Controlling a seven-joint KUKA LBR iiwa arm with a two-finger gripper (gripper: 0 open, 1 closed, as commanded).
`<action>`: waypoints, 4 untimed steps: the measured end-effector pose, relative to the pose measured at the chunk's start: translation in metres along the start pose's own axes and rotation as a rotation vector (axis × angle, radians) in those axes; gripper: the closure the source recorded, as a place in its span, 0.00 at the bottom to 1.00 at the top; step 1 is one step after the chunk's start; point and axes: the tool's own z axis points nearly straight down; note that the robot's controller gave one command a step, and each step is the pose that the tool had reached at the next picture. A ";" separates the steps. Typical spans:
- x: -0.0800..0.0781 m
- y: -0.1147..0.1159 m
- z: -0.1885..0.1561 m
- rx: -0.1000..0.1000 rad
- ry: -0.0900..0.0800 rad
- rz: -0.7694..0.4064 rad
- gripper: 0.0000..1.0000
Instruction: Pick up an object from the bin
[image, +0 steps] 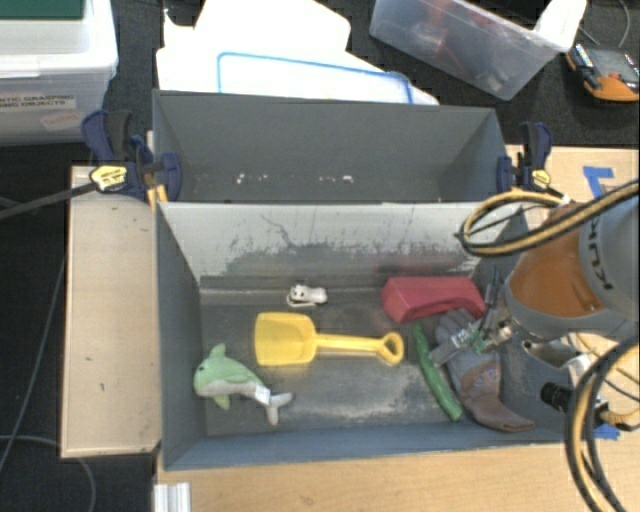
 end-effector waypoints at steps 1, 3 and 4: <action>0.000 0.000 0.000 0.000 0.000 -0.001 0.00; -0.031 -0.007 0.006 -0.014 0.007 0.017 1.00; -0.031 -0.007 0.006 -0.014 0.007 0.015 1.00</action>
Offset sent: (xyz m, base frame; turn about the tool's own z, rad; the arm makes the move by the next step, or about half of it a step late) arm -0.0278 -0.0321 -0.0066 0.0147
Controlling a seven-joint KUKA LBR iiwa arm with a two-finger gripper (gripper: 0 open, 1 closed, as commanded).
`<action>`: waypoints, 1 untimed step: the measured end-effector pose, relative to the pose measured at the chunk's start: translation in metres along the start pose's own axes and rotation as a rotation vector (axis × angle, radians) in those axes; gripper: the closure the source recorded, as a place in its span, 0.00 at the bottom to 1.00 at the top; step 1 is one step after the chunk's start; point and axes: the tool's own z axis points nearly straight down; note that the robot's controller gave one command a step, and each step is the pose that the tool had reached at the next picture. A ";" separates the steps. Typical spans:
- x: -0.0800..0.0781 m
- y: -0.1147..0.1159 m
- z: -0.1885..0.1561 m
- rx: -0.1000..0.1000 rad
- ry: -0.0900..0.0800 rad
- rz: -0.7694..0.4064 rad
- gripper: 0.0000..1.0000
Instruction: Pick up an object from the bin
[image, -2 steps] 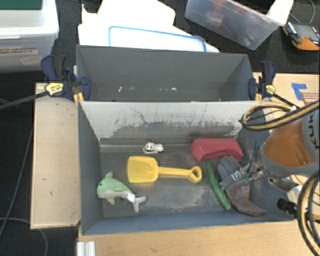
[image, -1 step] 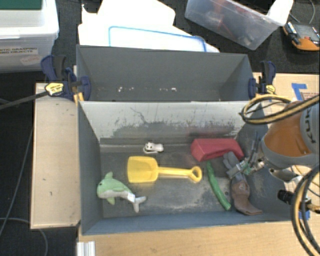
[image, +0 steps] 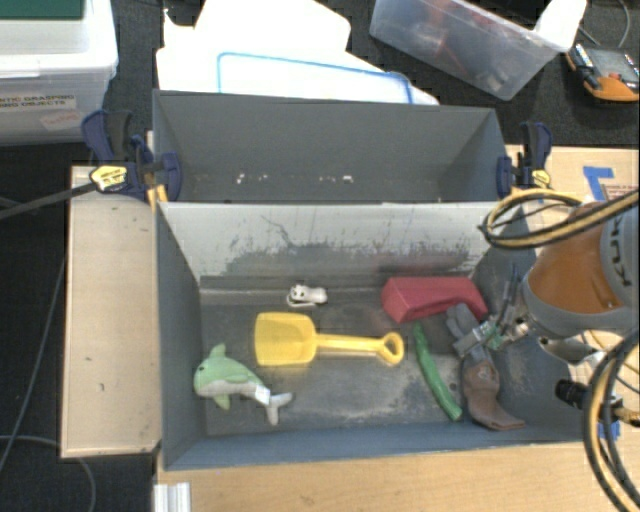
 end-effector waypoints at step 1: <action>-0.010 0.014 0.003 0.008 0.026 -0.023 1.00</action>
Offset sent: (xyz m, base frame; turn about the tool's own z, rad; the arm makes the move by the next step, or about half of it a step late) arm 0.0119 -0.0088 -0.0003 -0.0093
